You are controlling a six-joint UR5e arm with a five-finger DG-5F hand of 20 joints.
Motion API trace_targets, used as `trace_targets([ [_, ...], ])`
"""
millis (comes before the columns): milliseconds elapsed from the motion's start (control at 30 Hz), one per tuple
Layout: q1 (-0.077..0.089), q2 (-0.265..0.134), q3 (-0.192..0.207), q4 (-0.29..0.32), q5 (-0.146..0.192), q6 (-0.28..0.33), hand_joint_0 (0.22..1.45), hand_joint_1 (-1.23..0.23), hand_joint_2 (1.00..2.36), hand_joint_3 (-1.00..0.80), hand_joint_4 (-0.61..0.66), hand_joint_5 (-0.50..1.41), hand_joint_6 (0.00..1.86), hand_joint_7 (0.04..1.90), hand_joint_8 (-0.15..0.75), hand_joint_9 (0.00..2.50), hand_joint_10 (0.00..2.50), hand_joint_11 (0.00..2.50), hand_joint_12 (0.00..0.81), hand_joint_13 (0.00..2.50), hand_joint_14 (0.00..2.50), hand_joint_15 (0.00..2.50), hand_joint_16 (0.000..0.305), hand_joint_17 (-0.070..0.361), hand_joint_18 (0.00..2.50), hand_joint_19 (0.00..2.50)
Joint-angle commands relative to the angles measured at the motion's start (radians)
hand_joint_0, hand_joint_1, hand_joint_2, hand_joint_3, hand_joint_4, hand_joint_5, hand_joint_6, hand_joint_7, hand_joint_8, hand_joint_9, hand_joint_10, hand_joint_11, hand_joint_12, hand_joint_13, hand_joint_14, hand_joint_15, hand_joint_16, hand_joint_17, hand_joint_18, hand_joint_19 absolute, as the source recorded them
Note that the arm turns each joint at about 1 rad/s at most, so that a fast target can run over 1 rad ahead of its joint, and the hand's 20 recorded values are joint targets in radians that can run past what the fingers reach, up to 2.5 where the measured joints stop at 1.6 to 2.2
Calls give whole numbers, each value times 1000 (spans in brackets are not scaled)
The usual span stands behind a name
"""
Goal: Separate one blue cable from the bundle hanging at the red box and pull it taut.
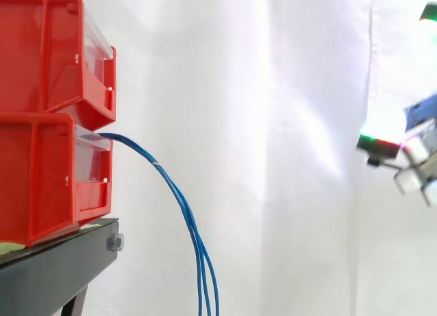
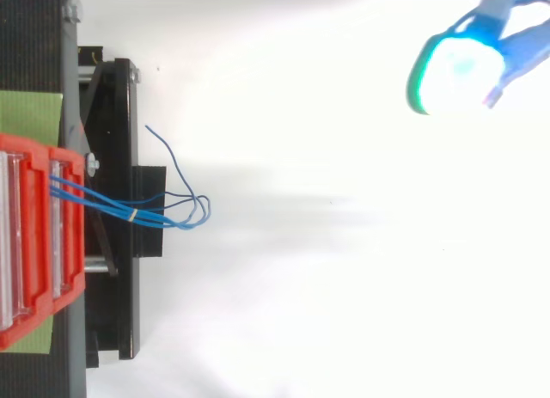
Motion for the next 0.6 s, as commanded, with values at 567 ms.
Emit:
trace_targets([
  [567,83,-191,93,146,162,-22,564,-568,1000,-496,277,-185,503,889,283,739,17,490,342,606,12,340,42,95,497,486],
])
